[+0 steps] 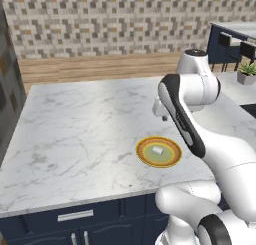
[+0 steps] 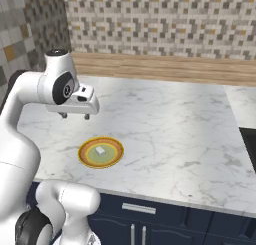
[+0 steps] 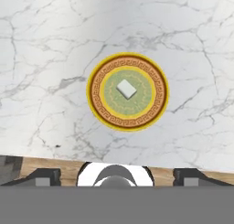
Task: Pick up the marshmallow and place it in the cup of hot chocolate on the dining counter.
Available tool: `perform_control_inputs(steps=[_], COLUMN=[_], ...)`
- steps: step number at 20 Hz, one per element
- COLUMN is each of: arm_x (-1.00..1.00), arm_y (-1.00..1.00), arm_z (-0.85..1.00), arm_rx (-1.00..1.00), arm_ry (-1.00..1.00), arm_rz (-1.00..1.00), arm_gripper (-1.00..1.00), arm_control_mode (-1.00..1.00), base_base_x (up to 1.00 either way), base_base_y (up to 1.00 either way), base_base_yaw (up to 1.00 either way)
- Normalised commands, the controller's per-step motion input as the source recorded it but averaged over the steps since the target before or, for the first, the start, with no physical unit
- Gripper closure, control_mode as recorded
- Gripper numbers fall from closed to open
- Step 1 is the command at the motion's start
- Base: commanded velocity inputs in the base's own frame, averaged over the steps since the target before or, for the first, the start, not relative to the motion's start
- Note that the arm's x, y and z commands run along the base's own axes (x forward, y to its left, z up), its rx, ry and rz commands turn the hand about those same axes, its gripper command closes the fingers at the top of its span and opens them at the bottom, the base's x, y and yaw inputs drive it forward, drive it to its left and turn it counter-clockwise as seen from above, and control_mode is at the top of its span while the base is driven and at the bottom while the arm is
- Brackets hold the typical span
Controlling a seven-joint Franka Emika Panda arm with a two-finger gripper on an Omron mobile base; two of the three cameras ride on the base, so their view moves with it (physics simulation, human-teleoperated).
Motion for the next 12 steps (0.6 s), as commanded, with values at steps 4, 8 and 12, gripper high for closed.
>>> perform_control_inputs(steps=[4,8,12], arm_x=[-0.02,0.02,0.07], arm_y=[0.0,0.0,0.0], arm_z=[-0.38,-0.53,-0.44], arm_rx=[0.0,0.0,0.0], arm_ry=[0.02,0.0,0.0], arm_rz=[0.02,0.04,0.06], arm_gripper=[-1.0,-1.0,-1.0], arm_control_mode=[-1.0,-1.0,-1.0], base_base_x=[0.0,0.0,0.0], base_base_y=[0.0,0.0,0.0], base_base_yaw=[0.0,0.0,0.0])
